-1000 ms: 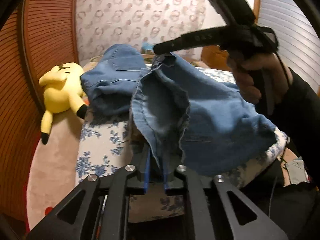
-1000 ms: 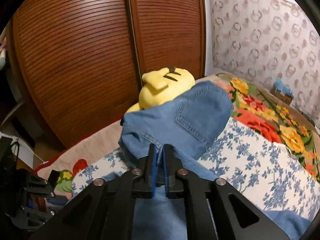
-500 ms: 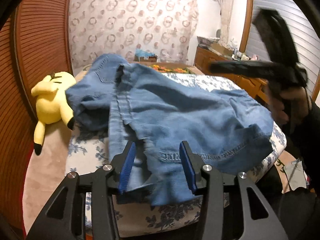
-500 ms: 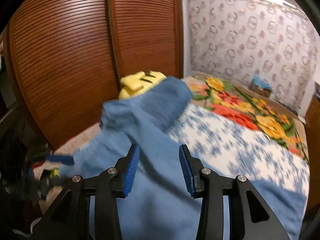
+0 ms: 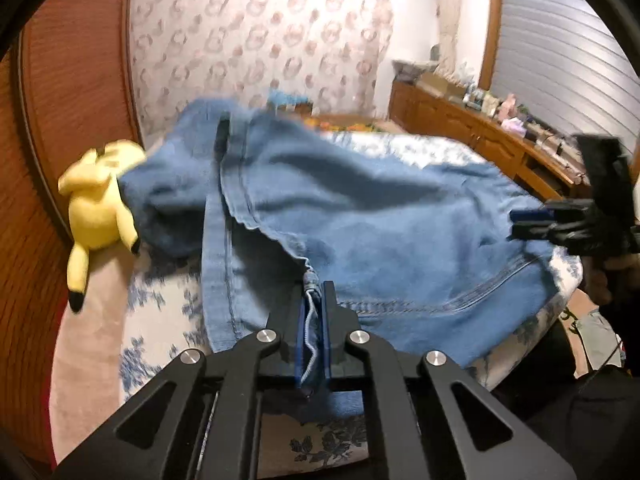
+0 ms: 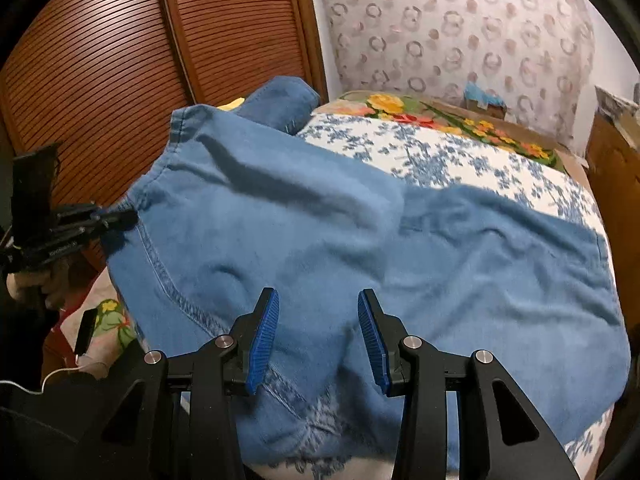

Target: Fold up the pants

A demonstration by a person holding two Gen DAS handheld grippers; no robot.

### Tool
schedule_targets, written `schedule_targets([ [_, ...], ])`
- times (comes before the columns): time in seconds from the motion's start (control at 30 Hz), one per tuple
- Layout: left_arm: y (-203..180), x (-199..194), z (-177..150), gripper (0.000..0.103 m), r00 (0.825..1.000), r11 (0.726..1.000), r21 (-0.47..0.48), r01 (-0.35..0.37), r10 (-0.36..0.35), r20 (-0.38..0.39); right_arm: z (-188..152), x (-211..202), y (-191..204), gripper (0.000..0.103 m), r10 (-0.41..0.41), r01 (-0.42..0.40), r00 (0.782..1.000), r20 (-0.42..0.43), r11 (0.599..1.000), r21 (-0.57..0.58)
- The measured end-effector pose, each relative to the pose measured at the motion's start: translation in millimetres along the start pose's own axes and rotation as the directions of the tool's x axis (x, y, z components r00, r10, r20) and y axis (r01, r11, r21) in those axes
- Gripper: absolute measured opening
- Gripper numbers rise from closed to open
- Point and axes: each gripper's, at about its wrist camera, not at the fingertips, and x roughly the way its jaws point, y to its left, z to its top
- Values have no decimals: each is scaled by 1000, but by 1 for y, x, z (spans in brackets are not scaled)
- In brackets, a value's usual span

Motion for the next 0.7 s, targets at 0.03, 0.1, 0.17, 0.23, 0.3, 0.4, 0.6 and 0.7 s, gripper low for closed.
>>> schedule_targets([
  [0.03,0,-10,3,7,1000,1000,-2,1,-1,26,-1,-1,-1,43,5,-6,1000,3,1000,5],
  [0.1,2,-27,7,7,998,1000,-6,-15,16,55,7,-3,-1,43,10,-10,1000,8,1000,9],
  [0.17,5,-36,8,7,998,999,4,-38,38,50,10,2,1,43,18,-18,1000,16,1000,14],
  [0.23,8,-36,5,7,999,999,7,-38,38,20,7,6,3,43,28,-29,999,17,999,15],
  [0.3,11,-29,0,7,999,999,4,-50,50,-10,3,11,4,43,39,-39,999,11,999,15],
  [0.4,15,-20,-5,10,998,999,-25,-46,46,-33,-7,18,5,43,40,-40,999,-15,999,22],
  [0.6,14,-14,0,46,998,997,-43,-56,55,-24,-26,31,3,43,25,-22,997,-70,999,40],
  [0.7,14,-14,4,81,998,997,-52,-62,62,-1,-27,30,0,43,32,-28,998,-57,998,55],
])
